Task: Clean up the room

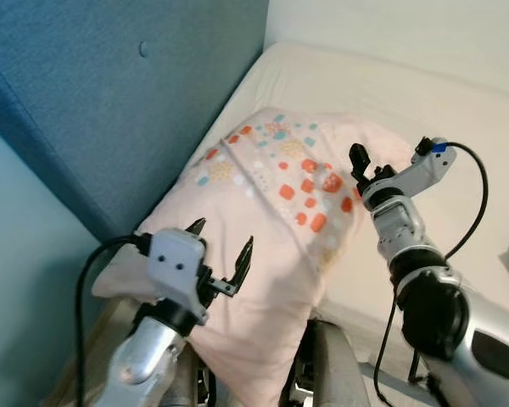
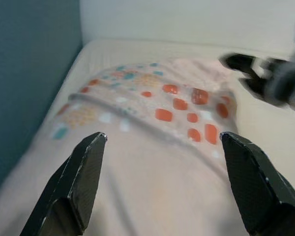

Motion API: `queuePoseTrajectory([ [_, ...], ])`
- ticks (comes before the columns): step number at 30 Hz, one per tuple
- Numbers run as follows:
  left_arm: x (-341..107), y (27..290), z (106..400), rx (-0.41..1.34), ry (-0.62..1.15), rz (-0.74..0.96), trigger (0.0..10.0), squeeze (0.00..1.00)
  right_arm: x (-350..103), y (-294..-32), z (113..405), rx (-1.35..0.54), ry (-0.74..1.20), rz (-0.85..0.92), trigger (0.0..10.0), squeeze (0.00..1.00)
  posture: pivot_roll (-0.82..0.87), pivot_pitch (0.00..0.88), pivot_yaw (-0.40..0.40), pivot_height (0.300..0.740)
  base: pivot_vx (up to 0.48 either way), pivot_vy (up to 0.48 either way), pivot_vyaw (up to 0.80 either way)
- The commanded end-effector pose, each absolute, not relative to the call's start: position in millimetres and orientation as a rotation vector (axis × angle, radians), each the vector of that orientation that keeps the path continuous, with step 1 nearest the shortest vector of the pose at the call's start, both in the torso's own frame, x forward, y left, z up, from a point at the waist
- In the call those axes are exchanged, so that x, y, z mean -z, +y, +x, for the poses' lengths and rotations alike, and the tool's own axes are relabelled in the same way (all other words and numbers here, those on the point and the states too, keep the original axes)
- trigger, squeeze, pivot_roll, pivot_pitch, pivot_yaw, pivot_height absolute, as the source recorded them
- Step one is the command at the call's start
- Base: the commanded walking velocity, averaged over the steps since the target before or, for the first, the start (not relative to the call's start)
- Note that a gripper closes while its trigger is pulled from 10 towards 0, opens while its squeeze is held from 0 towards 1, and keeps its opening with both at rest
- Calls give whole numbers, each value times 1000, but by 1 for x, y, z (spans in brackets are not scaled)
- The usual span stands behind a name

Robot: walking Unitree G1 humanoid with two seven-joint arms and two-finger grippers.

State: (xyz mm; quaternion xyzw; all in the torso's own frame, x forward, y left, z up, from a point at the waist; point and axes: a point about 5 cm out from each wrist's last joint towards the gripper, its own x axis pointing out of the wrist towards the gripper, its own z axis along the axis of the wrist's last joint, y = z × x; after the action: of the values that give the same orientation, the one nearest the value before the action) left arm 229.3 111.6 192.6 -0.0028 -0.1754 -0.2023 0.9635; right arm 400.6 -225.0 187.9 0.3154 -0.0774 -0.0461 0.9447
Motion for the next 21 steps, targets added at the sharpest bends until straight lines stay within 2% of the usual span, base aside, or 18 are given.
queuePoseTrajectory([
  [1,-188,122,230,370,-316,-11,10000,0,-177,-229,396,121,-155,635,10000,0,156,292,-47,610,0,0,0],
  [4,-185,136,238,297,-291,-17,10000,0,-170,-231,391,132,-162,615,10000,0,143,281,-44,610,0,0,0],
  [7,-166,170,254,113,-175,-24,10000,0,-160,-238,383,166,-187,602,10000,0,110,250,-37,610,0,0,0],
  [8,-166,170,254,113,-175,-24,10000,0,-160,-238,383,166,-187,602,10000,0,110,250,-37,610,0,0,0],
  [10,-151,187,262,61,-111,45,10000,0,-148,-237,377,186,-174,592,10000,0,84,234,-32,610,0,0,0],
  [15,-138,194,268,66,-54,96,10000,0,-136,-231,371,173,-132,516,10000,0,55,217,-25,610,0,0,0],
  [18,-118,198,271,105,40,93,10000,0,-113,-211,360,98,-48,311,10000,0,6,195,-10,610,0,0,0],
  [20,-118,198,271,105,40,93,10000,0,-113,-211,360,98,-48,311,10000,0,6,195,-10,610,0,0,0],
  [21,-110,199,272,110,84,78,10000,0,-105,-203,355,62,-31,256,10000,0,-1,188,-9,610,0,0,0],
])
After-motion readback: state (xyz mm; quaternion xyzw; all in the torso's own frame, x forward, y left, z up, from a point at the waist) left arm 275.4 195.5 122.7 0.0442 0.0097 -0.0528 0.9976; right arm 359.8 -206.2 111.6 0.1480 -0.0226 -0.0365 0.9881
